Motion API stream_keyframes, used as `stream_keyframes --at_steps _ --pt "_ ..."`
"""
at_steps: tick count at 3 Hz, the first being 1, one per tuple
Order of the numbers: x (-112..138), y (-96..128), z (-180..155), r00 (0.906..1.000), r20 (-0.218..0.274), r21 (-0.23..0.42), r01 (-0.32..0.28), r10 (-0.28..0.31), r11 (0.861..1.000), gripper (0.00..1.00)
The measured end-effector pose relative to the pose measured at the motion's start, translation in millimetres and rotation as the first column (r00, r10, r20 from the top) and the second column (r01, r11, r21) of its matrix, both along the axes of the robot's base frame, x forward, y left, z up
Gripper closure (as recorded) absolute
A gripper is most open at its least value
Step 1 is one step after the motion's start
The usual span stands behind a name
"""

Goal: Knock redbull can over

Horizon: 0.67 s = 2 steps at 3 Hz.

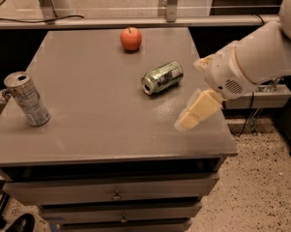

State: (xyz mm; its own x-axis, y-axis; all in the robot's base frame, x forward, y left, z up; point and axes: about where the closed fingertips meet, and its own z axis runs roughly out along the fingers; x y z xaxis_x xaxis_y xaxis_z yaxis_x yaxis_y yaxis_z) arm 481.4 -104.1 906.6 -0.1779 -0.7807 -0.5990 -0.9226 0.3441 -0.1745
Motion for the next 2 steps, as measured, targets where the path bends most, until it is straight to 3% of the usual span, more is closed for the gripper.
stream_keyframes --at_steps 1,2 --pt "31.2 38.6 -0.8 0.9985 0.042 0.173 0.027 -0.035 0.984 0.0" --pt "55.6 88.6 -1.8 0.9981 0.052 0.342 0.012 -0.032 0.94 0.0"
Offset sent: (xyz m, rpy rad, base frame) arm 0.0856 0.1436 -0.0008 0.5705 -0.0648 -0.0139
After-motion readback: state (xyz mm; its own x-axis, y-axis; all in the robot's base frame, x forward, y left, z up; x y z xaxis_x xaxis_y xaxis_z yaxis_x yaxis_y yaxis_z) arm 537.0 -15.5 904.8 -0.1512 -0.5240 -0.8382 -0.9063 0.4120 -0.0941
